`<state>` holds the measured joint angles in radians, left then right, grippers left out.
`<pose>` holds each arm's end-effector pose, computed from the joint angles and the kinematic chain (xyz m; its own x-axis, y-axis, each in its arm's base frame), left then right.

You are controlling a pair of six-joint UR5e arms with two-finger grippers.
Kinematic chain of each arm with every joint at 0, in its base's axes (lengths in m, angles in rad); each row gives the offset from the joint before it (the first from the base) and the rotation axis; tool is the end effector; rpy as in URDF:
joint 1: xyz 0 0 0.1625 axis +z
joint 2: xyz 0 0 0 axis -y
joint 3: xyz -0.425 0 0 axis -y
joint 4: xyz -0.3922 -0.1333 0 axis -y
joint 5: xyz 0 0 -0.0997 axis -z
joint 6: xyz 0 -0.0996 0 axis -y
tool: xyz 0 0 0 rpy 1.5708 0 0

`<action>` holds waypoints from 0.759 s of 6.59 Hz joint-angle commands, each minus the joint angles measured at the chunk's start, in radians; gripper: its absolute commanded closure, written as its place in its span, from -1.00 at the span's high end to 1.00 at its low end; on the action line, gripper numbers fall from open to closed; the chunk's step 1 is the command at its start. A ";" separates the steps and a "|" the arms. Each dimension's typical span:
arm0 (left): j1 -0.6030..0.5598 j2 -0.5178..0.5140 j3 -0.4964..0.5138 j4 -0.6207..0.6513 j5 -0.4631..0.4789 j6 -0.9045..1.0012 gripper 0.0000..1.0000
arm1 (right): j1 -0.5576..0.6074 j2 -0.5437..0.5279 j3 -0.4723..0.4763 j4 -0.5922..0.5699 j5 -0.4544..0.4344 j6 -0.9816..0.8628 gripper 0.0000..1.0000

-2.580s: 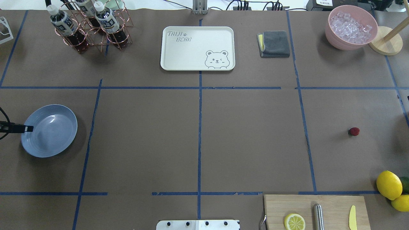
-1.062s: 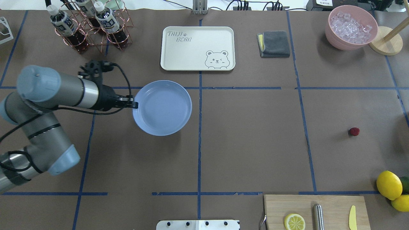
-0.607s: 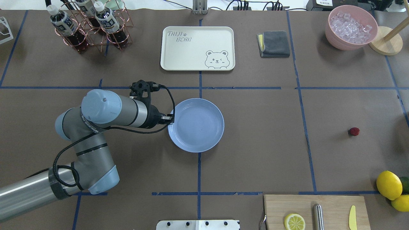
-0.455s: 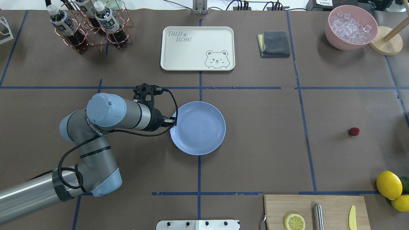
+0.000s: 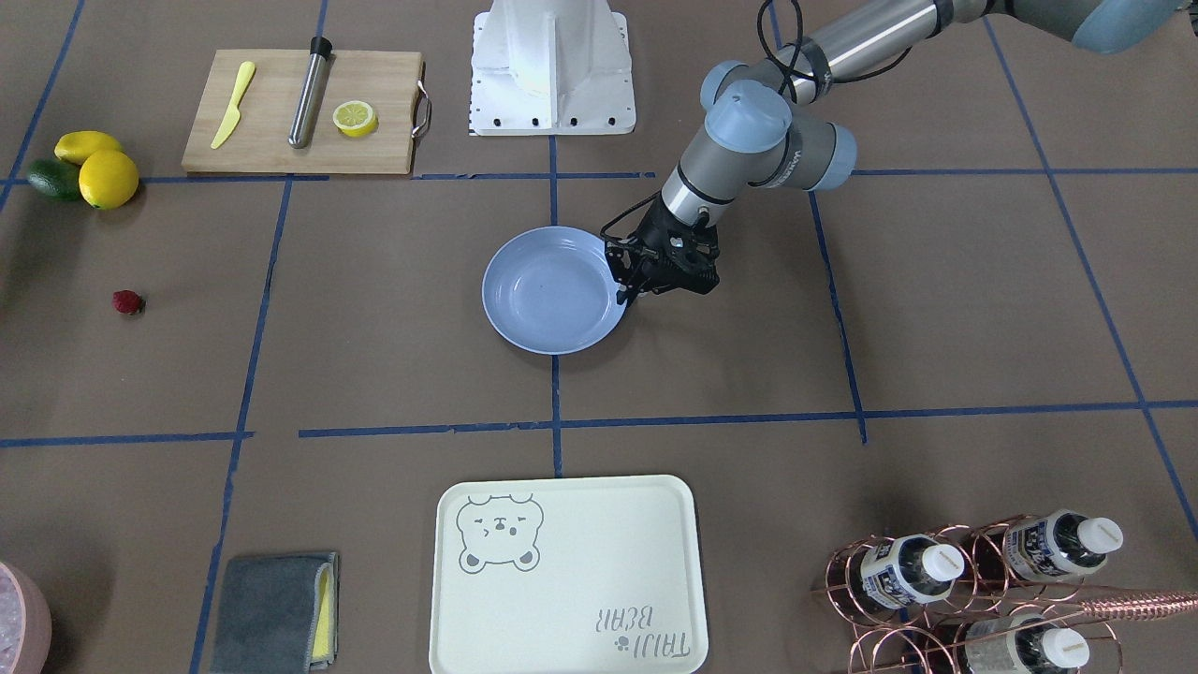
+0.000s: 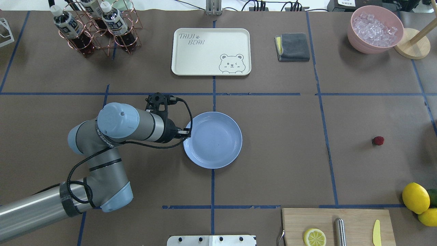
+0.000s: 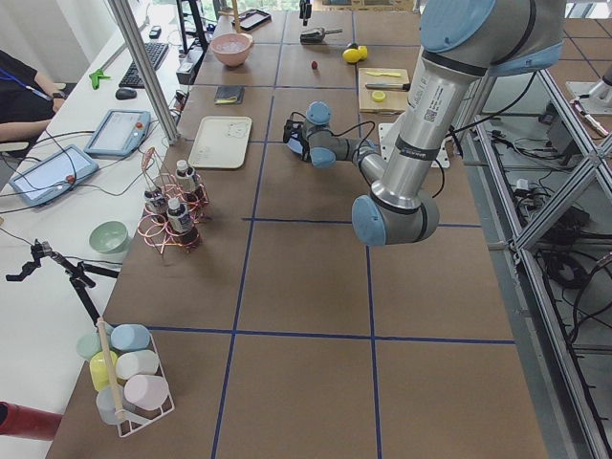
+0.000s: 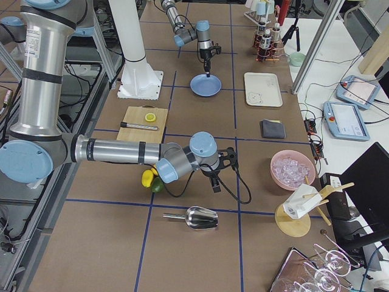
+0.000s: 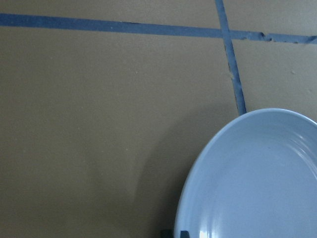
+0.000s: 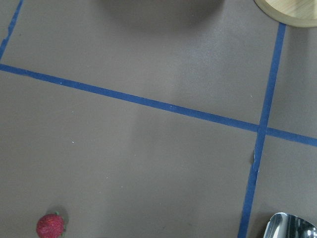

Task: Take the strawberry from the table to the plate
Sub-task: 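Release the plate and withdraw the left gripper to rest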

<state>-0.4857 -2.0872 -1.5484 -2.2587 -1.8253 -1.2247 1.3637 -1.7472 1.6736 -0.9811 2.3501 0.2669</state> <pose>0.5527 -0.4142 0.2904 0.3988 0.1607 -0.9028 0.1175 0.9675 0.2241 -0.0282 -0.4419 0.6222 0.6499 -0.2440 0.7198 0.0077 0.9491 0.3148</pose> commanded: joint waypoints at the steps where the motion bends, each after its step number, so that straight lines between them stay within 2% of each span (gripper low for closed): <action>1: 0.002 -0.004 0.001 -0.001 0.000 0.001 -1.00 | 0.000 0.001 0.000 0.001 0.000 0.000 1.00; 2: 0.002 -0.002 0.002 0.002 0.000 0.001 -0.60 | 0.000 0.002 0.000 0.001 0.000 0.000 1.00; 3: 0.002 -0.001 0.001 0.002 0.001 -0.001 0.49 | 0.000 0.002 0.000 -0.001 0.000 -0.002 1.00; 4: 0.002 0.004 -0.002 0.004 0.018 0.004 0.99 | 0.000 0.011 0.001 -0.002 0.002 0.001 1.00; 5: -0.014 0.012 -0.037 0.011 0.018 0.017 1.00 | 0.000 0.014 0.009 -0.001 0.003 0.000 1.00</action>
<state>-0.4884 -2.0820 -1.5610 -2.2530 -1.8116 -1.2177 1.3637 -1.7380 1.6771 -0.9823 2.3517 0.2672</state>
